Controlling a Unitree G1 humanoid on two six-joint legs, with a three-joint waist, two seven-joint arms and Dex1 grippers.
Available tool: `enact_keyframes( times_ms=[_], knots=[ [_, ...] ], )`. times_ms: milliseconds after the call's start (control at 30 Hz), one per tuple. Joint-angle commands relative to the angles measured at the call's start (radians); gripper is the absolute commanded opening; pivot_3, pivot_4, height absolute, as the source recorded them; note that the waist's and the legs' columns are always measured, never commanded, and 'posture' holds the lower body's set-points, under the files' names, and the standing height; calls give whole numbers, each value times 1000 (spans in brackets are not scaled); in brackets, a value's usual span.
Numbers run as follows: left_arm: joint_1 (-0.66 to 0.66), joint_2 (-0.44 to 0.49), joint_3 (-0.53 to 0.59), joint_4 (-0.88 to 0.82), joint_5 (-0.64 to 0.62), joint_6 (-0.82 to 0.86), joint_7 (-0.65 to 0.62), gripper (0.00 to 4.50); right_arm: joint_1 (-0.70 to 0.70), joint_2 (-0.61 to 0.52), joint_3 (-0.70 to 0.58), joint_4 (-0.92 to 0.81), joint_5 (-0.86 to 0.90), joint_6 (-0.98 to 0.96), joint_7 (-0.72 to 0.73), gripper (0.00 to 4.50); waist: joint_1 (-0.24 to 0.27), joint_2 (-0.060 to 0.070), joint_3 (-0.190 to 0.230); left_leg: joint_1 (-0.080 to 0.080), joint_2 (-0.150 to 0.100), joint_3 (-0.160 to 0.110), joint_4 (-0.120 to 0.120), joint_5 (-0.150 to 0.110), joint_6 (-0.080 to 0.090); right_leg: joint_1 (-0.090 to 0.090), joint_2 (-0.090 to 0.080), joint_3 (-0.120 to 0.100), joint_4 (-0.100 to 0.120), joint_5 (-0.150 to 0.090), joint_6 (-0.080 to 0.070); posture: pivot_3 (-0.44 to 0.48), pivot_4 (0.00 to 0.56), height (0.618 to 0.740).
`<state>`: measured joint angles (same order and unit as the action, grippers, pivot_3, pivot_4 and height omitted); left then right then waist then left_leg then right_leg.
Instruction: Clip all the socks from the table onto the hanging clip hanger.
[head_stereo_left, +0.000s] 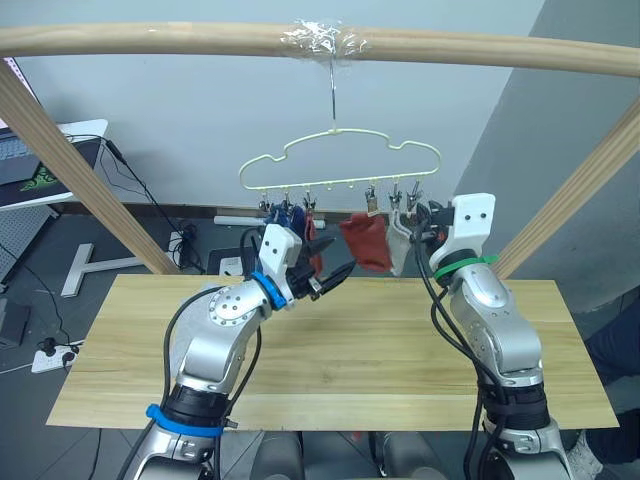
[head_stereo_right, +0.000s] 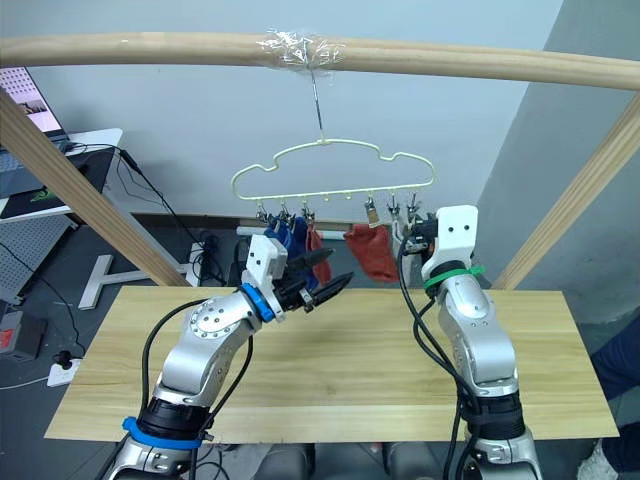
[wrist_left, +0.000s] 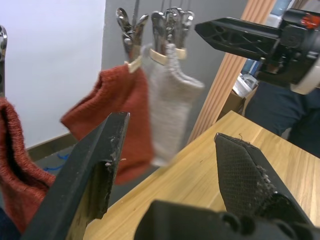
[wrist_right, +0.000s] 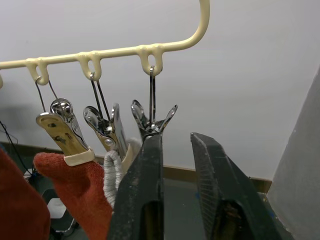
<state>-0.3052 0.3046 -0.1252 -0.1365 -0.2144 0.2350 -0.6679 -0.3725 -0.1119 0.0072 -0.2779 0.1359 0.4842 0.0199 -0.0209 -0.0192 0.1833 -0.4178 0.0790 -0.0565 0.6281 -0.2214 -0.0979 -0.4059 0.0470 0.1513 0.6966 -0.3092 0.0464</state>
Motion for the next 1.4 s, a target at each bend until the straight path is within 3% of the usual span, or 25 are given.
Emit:
enact_keyframes(
  times_ms=[33,1100,1233,1400],
  knots=[
    [-3,4,1,-48,-7,-5,2,3137,-33,16,-20,15,-4,-40,-6,863,1,0,0,0,0,0,0,0,0,0,0,0,0,0,0,123,160,740],
    [-24,2,4,-32,-2,-18,14,3137,-35,64,-25,36,-16,-50,-6,863,19,0,0,0,0,0,0,0,0,0,0,0,0,0,0,136,170,740],
    [-27,0,0,-31,-1,-16,17,3137,-39,67,-26,39,-22,-50,-11,1699,20,0,0,0,0,0,0,0,0,0,0,0,0,0,0,136,170,740],
    [-33,-2,1,-23,-2,-23,13,3137,-49,75,-29,47,-25,-50,-14,1699,20,0,0,0,0,0,0,0,0,0,0,0,0,0,0,134,166,740]
  ],
)
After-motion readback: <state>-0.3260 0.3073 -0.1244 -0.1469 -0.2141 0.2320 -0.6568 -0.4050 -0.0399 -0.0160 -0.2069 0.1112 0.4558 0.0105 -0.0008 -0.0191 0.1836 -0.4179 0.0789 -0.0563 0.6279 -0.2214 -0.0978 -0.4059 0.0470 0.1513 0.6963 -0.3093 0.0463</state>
